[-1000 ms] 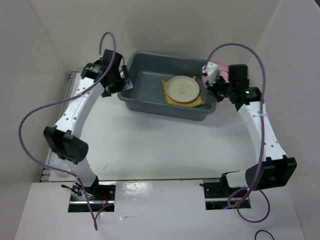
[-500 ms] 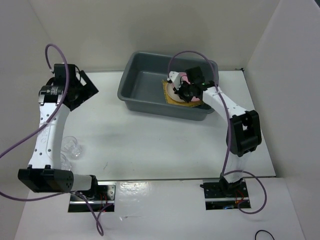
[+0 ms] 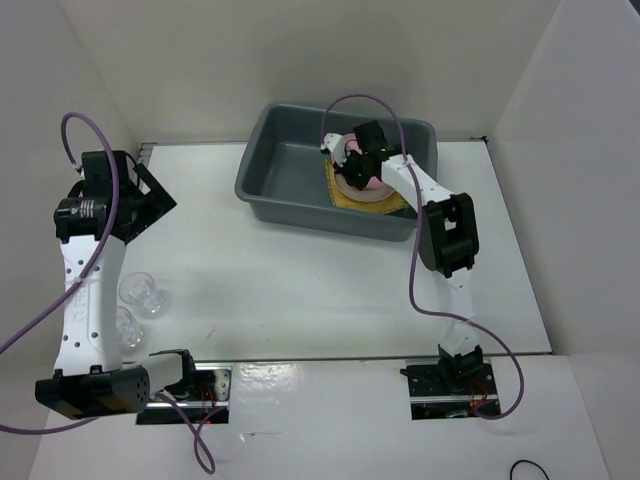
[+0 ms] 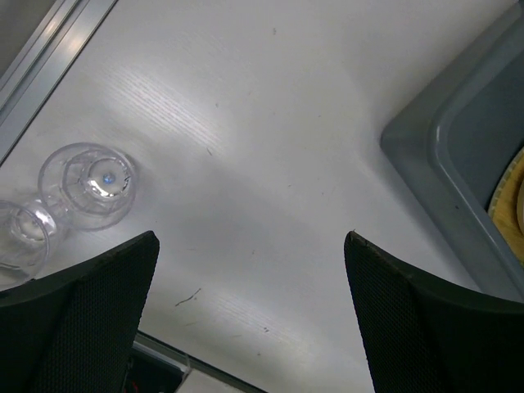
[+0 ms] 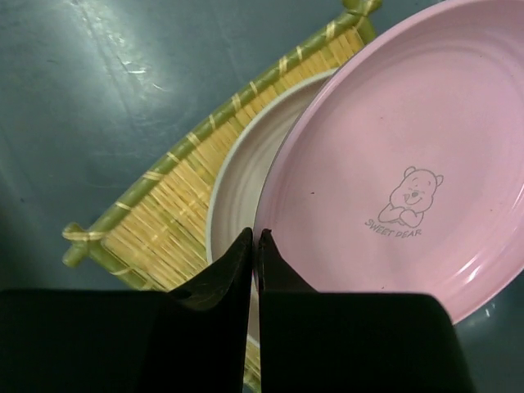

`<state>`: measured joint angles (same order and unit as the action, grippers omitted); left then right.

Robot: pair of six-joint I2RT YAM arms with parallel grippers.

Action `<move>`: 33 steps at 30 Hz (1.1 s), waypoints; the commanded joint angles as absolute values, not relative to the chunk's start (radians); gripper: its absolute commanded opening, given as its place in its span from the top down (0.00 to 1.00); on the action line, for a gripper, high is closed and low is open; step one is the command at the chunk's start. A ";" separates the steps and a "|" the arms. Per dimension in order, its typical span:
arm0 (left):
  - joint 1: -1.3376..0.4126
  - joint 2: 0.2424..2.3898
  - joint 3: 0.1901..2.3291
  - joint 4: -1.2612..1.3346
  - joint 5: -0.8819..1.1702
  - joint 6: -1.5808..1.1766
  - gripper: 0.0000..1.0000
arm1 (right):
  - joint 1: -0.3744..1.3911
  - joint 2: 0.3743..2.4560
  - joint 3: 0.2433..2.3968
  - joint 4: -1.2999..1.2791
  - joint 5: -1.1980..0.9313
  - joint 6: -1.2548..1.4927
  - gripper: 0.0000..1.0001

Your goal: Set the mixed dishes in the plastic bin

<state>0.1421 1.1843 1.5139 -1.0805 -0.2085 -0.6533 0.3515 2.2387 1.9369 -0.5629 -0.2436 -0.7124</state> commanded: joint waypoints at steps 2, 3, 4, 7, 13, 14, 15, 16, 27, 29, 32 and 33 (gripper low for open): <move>0.163 1.152 1.477 -1.095 -0.239 -0.626 0.00 | 0.350 2.171 1.899 -0.543 -0.215 -0.749 0.99; 0.172 1.152 1.477 -1.095 -0.239 -0.626 0.00 | 0.350 2.171 1.879 -0.529 -0.206 -0.749 0.99; 0.172 1.152 1.468 -1.095 -0.239 -0.626 0.00 | 0.350 2.158 1.841 -0.520 -0.206 -0.759 0.99; 0.172 1.152 1.468 -1.095 -0.270 -0.626 0.00 | 0.350 2.149 1.815 -0.511 -0.196 -0.759 0.90; 0.172 1.161 1.427 -1.104 -0.320 -0.678 0.00 | 0.350 2.024 1.784 -0.529 -0.239 -0.730 0.52; 0.181 1.161 1.427 -1.104 -0.336 -0.690 0.00 | 0.350 1.996 1.773 -0.519 -0.239 -0.713 0.43; 0.181 1.161 1.417 -1.104 -0.336 -0.690 0.00 | 0.350 1.964 1.773 -0.505 -0.239 -0.691 0.33; 0.181 1.161 1.417 -1.104 -0.350 -0.701 0.00 | 0.350 1.889 1.741 -0.505 -0.217 -0.646 0.09; 0.290 1.259 1.186 -1.120 -0.275 -0.790 0.00 | 0.302 1.436 1.167 -0.554 -0.023 -0.482 0.02; 0.301 1.259 1.166 -1.085 -0.284 -0.790 0.00 | 0.302 1.329 1.064 -0.502 0.014 -0.471 0.02; 0.301 1.304 1.157 -1.036 -0.298 -0.775 0.00 | 0.313 1.231 0.967 -0.462 0.060 -0.460 0.02; 0.301 1.319 1.157 -1.020 -0.298 -0.761 0.00 | 0.313 1.218 0.951 -0.453 0.078 -0.460 0.02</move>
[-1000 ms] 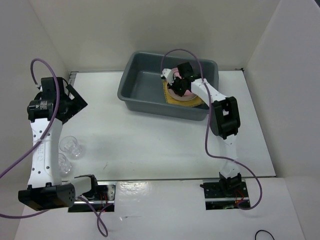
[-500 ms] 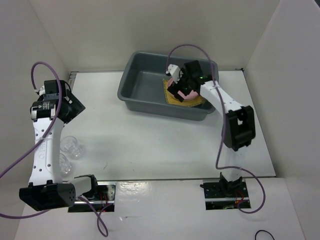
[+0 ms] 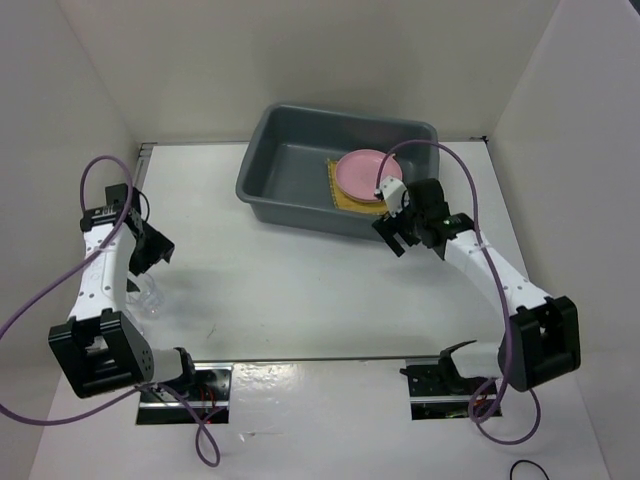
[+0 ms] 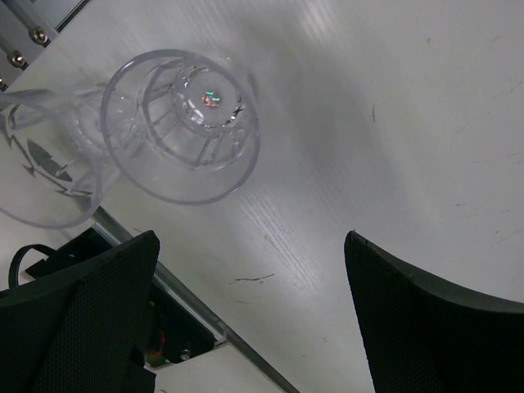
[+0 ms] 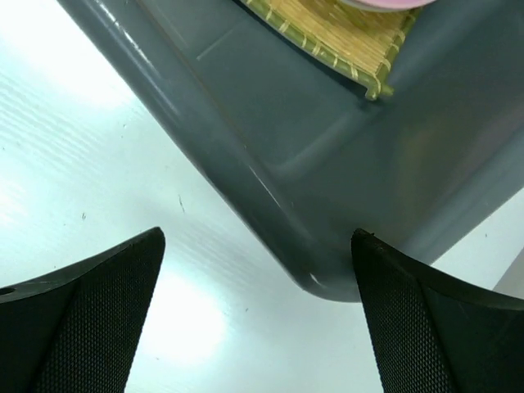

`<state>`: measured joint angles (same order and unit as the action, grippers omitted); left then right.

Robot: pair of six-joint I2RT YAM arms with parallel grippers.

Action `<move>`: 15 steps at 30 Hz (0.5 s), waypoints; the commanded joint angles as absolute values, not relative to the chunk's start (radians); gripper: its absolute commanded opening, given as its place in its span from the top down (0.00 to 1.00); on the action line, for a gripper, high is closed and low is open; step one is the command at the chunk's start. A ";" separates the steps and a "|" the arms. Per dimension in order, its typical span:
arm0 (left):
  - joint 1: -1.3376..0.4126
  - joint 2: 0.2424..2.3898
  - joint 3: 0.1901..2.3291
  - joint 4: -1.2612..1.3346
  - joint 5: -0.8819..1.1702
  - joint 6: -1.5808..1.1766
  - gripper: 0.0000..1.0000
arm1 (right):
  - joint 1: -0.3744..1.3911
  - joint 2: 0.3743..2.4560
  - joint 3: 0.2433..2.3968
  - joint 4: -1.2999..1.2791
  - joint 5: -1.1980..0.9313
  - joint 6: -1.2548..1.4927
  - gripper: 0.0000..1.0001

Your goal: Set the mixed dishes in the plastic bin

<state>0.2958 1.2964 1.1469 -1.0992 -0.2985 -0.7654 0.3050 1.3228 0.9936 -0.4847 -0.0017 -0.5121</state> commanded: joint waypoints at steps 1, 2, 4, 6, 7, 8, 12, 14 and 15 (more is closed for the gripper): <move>0.301 1.334 1.157 -1.006 -0.298 -0.761 0.00 | 0.313 1.218 0.937 -0.443 0.099 -0.460 0.02; 0.310 1.368 1.157 -0.984 -0.298 -0.749 0.00 | 0.313 1.206 0.910 -0.430 0.136 -0.460 0.02; 0.310 1.400 1.146 -0.962 -0.307 -0.749 0.00 | 0.302 1.197 0.884 -0.420 0.167 -0.460 0.02; 0.310 1.454 1.146 -0.948 -0.316 -0.749 0.00 | 0.302 1.186 0.850 -0.420 0.167 -0.460 0.02; 0.310 1.469 1.146 -0.948 -0.316 -0.749 0.00 | 0.302 1.171 0.850 -0.420 0.167 -0.445 0.02; 0.310 1.497 1.146 -0.937 -0.316 -0.749 0.00 | 0.302 1.170 0.836 -0.429 0.150 -0.436 0.02; 0.310 1.529 1.127 -0.917 -0.325 -0.738 0.04 | 0.302 1.160 0.818 -0.428 0.140 -0.420 0.02; 0.310 1.540 1.127 -0.893 -0.325 -0.727 0.08 | 0.302 1.160 0.827 -0.428 0.169 -0.420 0.02; 0.310 1.540 1.127 -0.893 -0.325 -0.727 0.12 | 0.302 1.160 0.827 -0.428 0.185 -0.420 0.02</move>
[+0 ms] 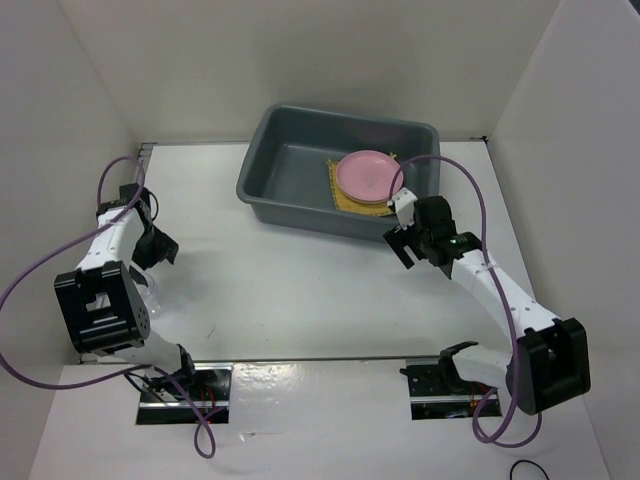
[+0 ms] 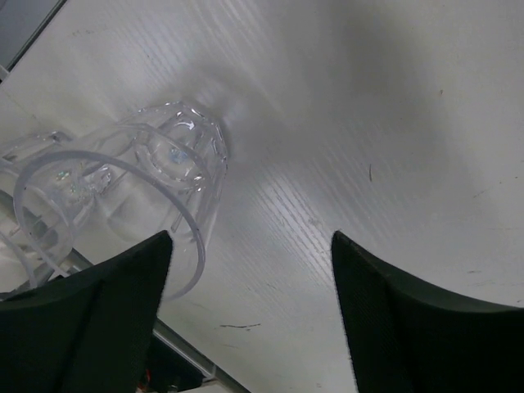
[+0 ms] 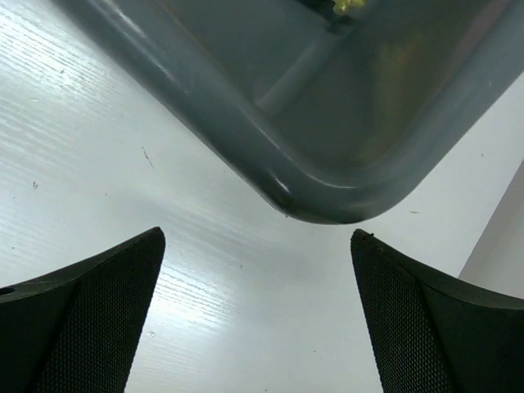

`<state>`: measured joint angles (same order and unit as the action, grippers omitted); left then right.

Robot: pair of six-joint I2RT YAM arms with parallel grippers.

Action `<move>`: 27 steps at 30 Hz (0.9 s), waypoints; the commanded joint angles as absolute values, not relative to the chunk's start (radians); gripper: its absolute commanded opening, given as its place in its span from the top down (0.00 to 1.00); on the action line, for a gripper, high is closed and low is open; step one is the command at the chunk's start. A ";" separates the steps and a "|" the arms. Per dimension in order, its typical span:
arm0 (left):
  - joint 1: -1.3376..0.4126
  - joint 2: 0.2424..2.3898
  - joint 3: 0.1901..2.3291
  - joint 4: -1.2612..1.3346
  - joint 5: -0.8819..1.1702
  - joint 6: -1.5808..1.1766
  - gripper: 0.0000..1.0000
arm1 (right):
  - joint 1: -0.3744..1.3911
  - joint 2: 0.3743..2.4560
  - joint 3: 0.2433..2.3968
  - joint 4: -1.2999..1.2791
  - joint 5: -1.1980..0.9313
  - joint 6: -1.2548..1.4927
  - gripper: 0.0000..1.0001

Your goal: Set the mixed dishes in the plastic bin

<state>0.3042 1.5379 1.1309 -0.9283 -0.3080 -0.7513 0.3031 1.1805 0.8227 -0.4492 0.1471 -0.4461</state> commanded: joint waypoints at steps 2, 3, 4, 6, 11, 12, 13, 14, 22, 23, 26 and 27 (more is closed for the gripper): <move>0.310 1.561 1.138 -0.873 -0.325 -0.718 0.25 | 0.302 1.134 0.838 -0.448 0.207 -0.411 0.02; 0.310 1.562 1.138 -0.873 -0.325 -0.706 0.32 | 0.302 1.117 0.847 -0.469 0.222 -0.411 0.02; 0.310 1.572 1.147 -0.873 -0.325 -0.706 0.41 | 0.302 1.077 0.847 -0.485 0.222 -0.400 0.02; 0.310 1.581 1.147 -0.862 -0.325 -0.706 0.72 | 0.302 1.030 0.847 -0.514 0.222 -0.387 0.02; 0.310 1.582 1.170 -0.853 -0.334 -0.706 1.00 | 0.302 0.774 0.749 -0.525 0.180 -0.367 0.02; 0.310 1.582 1.184 -0.853 -0.334 -0.715 1.00 | 0.302 0.732 0.738 -0.525 0.179 -0.367 0.02; 0.310 1.569 1.202 -0.879 -0.344 -0.715 1.00 | 0.302 0.689 0.707 -0.525 0.179 -0.386 0.02; 0.299 1.560 1.227 -0.890 -0.344 -0.744 1.00 | 0.302 0.604 0.687 -0.525 0.170 -0.414 0.02; 0.131 1.549 1.667 -0.761 -0.246 -0.821 1.00 | 0.411 0.380 0.584 -0.456 0.256 -0.425 0.02; 0.100 1.590 1.804 -0.761 -0.245 -0.799 1.00 | 0.435 0.380 0.584 -0.442 0.284 -0.413 0.02; -0.030 1.839 2.087 -0.842 -0.235 -0.672 1.00 | 0.529 0.400 0.574 -0.416 0.366 -0.402 0.02; -0.066 1.987 2.320 -0.920 -0.235 -0.579 1.00 | 0.529 0.400 0.574 -0.416 0.367 -0.402 0.02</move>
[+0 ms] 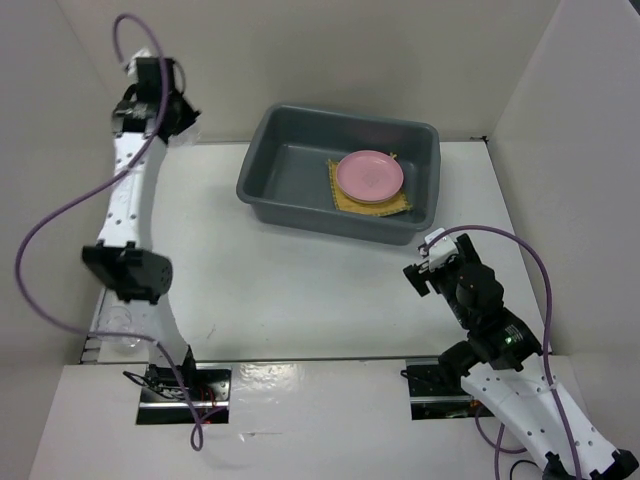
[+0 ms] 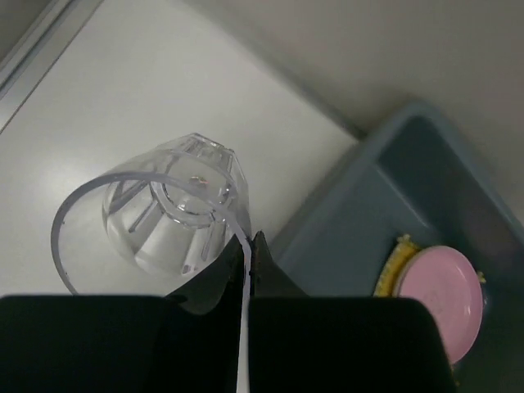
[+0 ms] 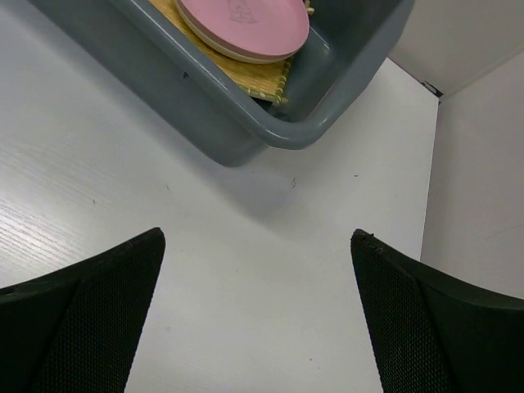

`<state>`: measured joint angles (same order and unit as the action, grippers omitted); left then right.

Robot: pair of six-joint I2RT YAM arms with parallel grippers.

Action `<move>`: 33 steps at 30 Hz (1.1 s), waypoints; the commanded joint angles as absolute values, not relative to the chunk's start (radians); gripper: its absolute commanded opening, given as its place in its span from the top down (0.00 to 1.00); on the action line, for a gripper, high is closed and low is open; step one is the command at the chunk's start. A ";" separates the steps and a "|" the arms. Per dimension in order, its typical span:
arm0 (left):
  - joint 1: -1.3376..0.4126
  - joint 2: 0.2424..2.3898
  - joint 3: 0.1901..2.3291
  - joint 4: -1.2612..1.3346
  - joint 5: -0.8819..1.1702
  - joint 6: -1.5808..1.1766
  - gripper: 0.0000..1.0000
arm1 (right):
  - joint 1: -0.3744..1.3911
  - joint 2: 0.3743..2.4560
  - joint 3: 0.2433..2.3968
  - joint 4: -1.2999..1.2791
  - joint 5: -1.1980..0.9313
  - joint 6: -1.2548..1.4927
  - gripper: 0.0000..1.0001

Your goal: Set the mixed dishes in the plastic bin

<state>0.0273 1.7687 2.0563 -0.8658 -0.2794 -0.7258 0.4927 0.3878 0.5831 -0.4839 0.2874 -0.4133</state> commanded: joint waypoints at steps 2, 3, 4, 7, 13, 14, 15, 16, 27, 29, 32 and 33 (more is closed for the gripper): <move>-0.159 2.132 2.568 -1.012 -0.229 -0.513 1.00 | 0.529 0.391 0.574 -0.416 0.356 -0.402 0.02; -0.160 2.185 2.609 -1.005 -0.191 -0.512 1.00 | 0.529 0.391 0.574 -0.416 0.356 -0.402 0.02; -0.172 2.207 2.618 -0.988 -0.143 -0.500 1.00 | 0.538 0.391 0.574 -0.416 0.356 -0.402 0.02; -0.216 2.328 2.718 -1.038 -0.030 -0.486 1.00 | 0.538 0.382 0.574 -0.416 0.356 -0.402 0.02; -0.284 2.497 2.746 -1.147 0.044 -0.476 1.00 | 0.538 0.382 0.565 -0.416 0.356 -0.402 0.02; -0.284 2.519 2.734 -1.147 0.044 -0.476 1.00 | 0.538 0.382 0.565 -0.416 0.356 -0.402 0.02; -0.294 2.531 2.734 -1.147 0.044 -0.476 1.00 | 0.538 0.382 0.565 -0.416 0.356 -0.402 0.02; -0.295 2.542 2.734 -1.147 0.044 -0.476 1.00 | 0.538 0.382 0.565 -0.416 0.356 -0.402 0.02; -0.324 2.577 2.791 -1.198 -0.021 -0.476 0.51 | 0.538 0.382 0.565 -0.416 0.347 -0.402 0.02; -0.324 2.527 2.839 -1.207 -0.078 -0.488 0.34 | 0.538 0.382 0.565 -0.416 0.347 -0.402 0.02; -0.333 2.442 2.950 -1.247 -0.201 -0.500 0.18 | 0.538 0.382 0.565 -0.416 0.347 -0.402 0.02; -0.333 2.418 2.977 -1.274 -0.243 -0.523 0.18 | 0.538 0.382 0.565 -0.416 0.338 -0.402 0.02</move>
<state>-0.3264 2.5721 2.8628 -1.2270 -0.0975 -0.4873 0.5278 0.3885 0.5655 -0.4641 0.3363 -0.4126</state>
